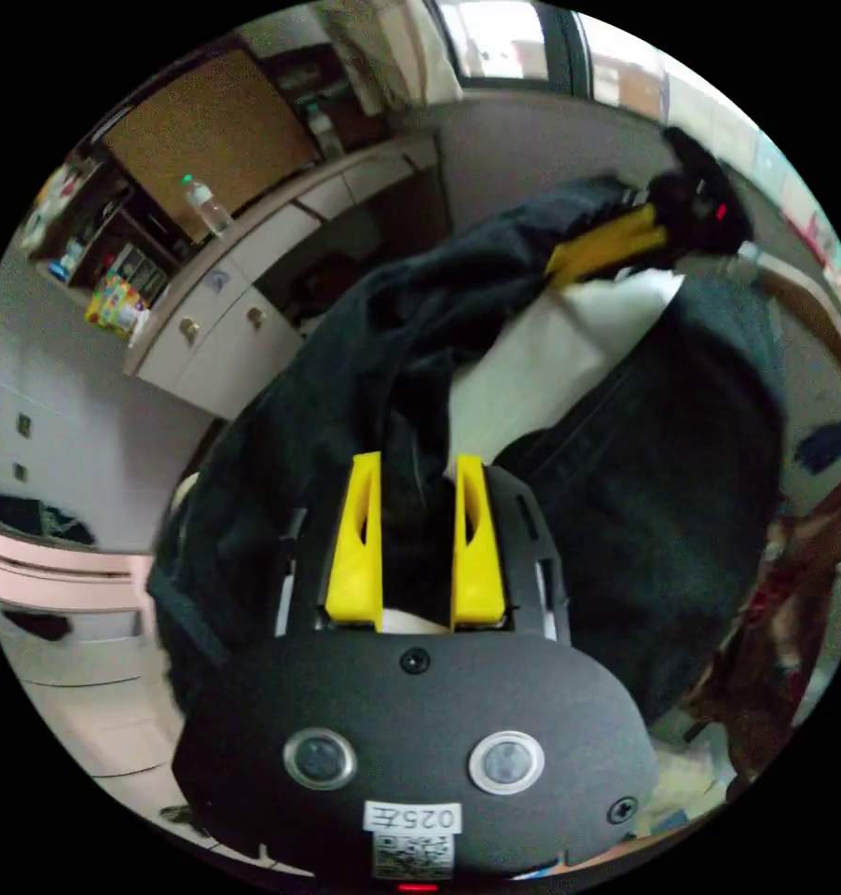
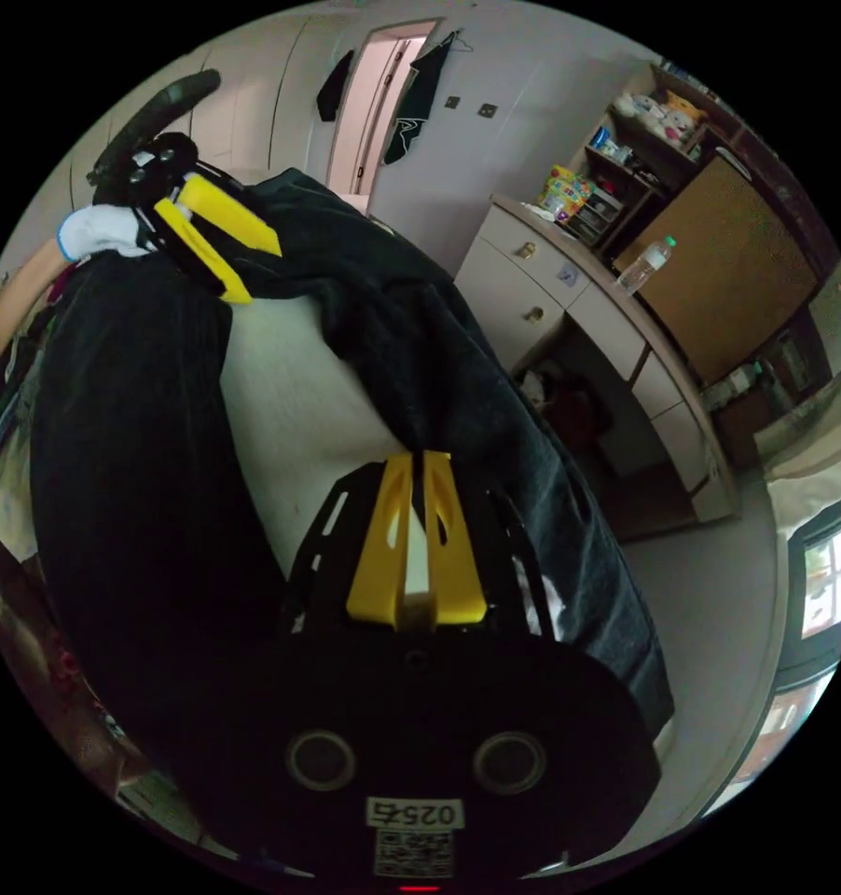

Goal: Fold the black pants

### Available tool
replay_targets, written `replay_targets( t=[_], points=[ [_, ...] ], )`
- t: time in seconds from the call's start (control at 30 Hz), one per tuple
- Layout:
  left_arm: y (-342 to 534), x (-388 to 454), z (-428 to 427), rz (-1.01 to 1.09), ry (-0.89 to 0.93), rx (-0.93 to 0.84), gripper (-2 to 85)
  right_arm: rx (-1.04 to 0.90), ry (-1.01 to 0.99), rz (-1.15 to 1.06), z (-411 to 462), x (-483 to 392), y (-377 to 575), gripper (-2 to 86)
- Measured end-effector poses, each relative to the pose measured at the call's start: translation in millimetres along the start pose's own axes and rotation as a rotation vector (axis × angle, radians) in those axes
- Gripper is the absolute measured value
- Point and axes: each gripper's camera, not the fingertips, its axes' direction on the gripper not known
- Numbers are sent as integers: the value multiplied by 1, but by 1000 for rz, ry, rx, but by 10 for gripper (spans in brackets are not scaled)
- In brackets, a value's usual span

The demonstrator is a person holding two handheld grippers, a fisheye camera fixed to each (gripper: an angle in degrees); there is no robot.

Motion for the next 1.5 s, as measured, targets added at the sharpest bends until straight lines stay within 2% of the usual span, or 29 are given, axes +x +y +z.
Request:
replay_targets(
  t=[0.13, 0.3, 0.43, 0.53, 0.63, 0.7, 0.8, 0.87, 1.0, 1.1, 1.17, 1.2, 1.27, 1.4, 1.5],
  points=[
    [11, 18, 9, 70, -36, -21, 13, -2, -55, 40, 2, 16, 6, -7],
    [50, 38, -7, 241, 30, 15, -10, -103, -272, 37, -15, 52, 33, -8],
    [64, 24, 2, 207, 135, 28, -8, -130, -398, 36, -11, 61, 52, -2],
    [74, -9, 2, 63, 235, 73, 4, -62, -413, 101, -16, 74, 77, 1],
    [93, -41, -12, -76, 323, 224, 10, 36, -336, 224, -44, 104, 125, 3],
    [100, -50, -27, -133, 418, 405, 15, 78, -218, 413, -68, 143, 181, 34],
    [77, -33, -33, -94, 557, 553, 25, 92, -135, 686, -85, 206, 261, 84],
    [44, -5, -26, -7, 570, 523, 30, 78, -85, 854, -85, 242, 306, 106],
    [-42, 76, 12, 196, 442, 320, 44, 120, -3, 1160, -81, 299, 384, 147],
    [-82, 105, 34, 222, 392, 231, 51, 34, 88, 1223, -75, 319, 402, 158],
    [-97, 119, 48, 236, 303, 165, 53, -81, 100, 1204, -63, 326, 402, 156],
    [-103, 125, 58, 241, 316, 115, 52, -93, 108, 1174, -63, 325, 398, 139],
    [-106, 121, 62, 196, 377, 114, 36, -121, 100, 1104, -61, 319, 390, 90],
    [-108, 122, 70, 139, 412, 172, -8, -214, 243, 926, -68, 296, 373, 6],
    [-113, 126, 76, 129, 459, 189, -11, -149, 289, 987, -86, 301, 386, -5]
  ],
)
